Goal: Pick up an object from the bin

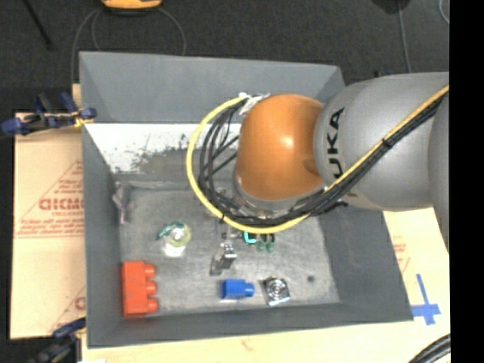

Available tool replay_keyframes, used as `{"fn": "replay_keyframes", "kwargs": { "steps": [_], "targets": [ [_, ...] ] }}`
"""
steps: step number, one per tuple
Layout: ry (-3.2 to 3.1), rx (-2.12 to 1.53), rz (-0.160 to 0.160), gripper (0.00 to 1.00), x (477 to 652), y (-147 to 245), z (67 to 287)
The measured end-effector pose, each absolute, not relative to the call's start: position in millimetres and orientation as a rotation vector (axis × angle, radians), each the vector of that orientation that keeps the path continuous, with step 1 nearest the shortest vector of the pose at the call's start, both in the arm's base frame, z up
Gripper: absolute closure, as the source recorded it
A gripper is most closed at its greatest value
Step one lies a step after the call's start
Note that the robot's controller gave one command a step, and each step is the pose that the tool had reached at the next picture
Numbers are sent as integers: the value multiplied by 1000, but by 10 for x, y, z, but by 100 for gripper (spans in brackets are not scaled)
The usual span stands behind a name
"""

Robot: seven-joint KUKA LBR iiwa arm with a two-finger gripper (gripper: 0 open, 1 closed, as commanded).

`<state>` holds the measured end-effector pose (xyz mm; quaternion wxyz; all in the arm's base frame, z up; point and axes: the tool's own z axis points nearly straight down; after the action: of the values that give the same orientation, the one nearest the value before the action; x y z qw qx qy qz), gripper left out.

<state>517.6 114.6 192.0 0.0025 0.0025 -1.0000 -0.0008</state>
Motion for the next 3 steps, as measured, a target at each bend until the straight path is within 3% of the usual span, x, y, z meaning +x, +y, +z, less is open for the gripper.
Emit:
{"fn": "replay_keyframes", "kwargs": {
  "steps": [1, 2, 3],
  "targets": [
    [-3131, 323, -2, 0, 5822, 1425, 834],
    [-3101, 547, 3, 0, 6034, 1323, 1017],
    [-3058, 746, 2, 0, 6069, 1565, 1074]
  ]
}}
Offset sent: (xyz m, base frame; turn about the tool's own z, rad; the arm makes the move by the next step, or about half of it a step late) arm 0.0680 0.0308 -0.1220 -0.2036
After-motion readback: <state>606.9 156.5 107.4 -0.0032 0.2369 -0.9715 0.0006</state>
